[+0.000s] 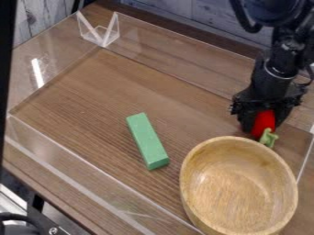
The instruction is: Move the red object to the right side of the table
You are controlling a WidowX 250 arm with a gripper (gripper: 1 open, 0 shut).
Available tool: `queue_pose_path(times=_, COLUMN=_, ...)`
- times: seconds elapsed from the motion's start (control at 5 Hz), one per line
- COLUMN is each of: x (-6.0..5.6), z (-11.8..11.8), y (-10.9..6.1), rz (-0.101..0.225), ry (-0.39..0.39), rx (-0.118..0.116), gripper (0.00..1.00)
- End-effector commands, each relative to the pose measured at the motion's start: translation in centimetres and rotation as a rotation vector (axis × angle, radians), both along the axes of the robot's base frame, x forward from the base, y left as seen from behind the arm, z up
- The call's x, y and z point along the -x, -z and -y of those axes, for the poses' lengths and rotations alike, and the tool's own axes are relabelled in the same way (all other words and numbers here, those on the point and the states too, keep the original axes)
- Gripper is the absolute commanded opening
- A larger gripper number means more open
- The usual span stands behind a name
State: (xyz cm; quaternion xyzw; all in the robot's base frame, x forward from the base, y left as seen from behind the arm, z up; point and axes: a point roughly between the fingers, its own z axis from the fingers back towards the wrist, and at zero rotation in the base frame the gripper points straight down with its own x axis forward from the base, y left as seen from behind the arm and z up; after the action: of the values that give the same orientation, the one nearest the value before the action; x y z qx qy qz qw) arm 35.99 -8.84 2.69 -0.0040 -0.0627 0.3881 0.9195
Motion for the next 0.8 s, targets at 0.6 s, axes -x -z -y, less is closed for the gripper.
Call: queue_pose_path(times=0.6, x=-1.9, z=-3.8, y=-4.5, rz=0.086, ry=0.075, rx=0.020, gripper=0.00)
